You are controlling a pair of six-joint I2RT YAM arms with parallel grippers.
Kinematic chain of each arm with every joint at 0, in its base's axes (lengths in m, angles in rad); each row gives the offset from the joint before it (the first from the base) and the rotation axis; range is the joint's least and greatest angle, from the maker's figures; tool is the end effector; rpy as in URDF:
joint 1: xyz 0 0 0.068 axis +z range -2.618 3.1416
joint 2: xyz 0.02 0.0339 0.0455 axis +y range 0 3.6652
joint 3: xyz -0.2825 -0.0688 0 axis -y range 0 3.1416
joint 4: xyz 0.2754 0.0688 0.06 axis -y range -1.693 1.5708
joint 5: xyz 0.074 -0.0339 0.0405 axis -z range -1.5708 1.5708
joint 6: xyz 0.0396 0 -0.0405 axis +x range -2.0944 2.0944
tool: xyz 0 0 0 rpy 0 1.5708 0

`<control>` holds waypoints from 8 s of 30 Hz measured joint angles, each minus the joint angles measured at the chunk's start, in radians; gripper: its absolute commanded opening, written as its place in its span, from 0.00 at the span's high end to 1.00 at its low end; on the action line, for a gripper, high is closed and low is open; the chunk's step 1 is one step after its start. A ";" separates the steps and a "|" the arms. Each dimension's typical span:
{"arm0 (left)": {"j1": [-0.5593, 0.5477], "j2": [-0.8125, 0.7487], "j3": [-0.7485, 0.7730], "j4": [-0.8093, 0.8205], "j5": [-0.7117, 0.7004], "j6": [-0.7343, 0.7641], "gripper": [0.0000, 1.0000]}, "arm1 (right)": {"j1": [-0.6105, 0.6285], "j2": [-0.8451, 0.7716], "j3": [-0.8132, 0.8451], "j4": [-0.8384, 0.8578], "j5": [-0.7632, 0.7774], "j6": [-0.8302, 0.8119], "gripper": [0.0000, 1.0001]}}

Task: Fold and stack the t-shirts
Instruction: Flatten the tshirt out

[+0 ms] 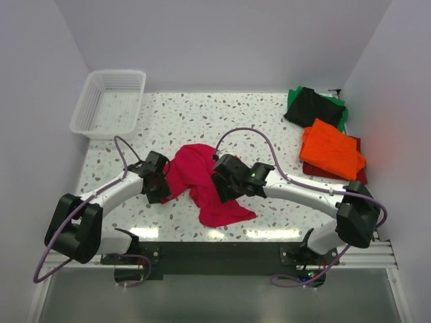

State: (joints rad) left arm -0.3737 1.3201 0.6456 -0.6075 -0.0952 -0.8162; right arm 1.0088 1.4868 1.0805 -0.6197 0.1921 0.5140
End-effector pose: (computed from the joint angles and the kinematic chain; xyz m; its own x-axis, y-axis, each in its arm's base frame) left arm 0.2200 -0.0822 0.1533 -0.8577 -0.4427 -0.2615 -0.4185 0.8966 -0.1451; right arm 0.1830 0.2765 0.2447 -0.7793 -0.3318 -0.5316 -0.4533 0.8842 0.1126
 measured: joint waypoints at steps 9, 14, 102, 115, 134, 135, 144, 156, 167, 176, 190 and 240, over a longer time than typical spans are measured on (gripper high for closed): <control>-0.004 0.032 0.028 -0.036 -0.047 -0.012 1.00 | 0.000 0.012 0.011 -0.002 0.022 0.002 0.42; -0.006 0.012 0.089 -0.124 -0.110 -0.014 1.00 | 0.001 0.012 0.014 -0.013 0.094 0.018 0.41; 0.037 -0.138 0.648 -0.401 -0.706 0.020 1.00 | -0.160 0.048 -0.191 -0.063 0.122 0.278 0.64; 0.069 -0.124 0.648 -0.373 -0.682 0.053 1.00 | -0.198 0.117 -0.177 -0.026 0.068 0.227 0.85; 0.108 -0.129 0.654 -0.358 -0.665 0.102 1.00 | -0.198 -0.002 -0.137 -0.112 0.156 0.212 1.00; 0.118 -0.129 0.662 -0.354 -0.663 0.108 1.00 | -0.198 -0.026 -0.120 -0.135 0.179 0.211 1.00; 0.188 -0.104 0.854 -0.289 -0.561 0.212 1.00 | -0.250 -0.142 0.248 -0.282 0.421 0.103 1.00; 0.188 -0.005 1.083 -0.179 -0.329 0.348 1.00 | -0.301 -0.153 0.696 -0.288 0.614 -0.184 1.00; 0.188 -0.008 1.342 -0.102 -0.304 0.403 1.00 | -0.303 -0.147 0.980 -0.229 0.725 -0.404 1.00; 0.189 -0.050 1.393 -0.080 -0.248 0.416 1.00 | -0.303 -0.178 1.070 -0.203 0.737 -0.489 1.00; 0.190 -0.169 1.295 -0.007 -0.086 0.444 1.00 | -0.303 -0.289 1.138 -0.047 0.661 -0.595 1.00; 0.190 -0.264 1.307 0.124 -0.314 0.488 1.00 | -0.303 -0.369 1.187 0.332 0.445 -0.903 1.00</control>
State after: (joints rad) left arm -0.1837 1.0557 1.9526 -0.4835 -0.4095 -0.3286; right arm 0.7055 1.1183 2.2677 -0.2882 0.6369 -0.3885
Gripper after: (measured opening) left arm 0.021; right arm 0.014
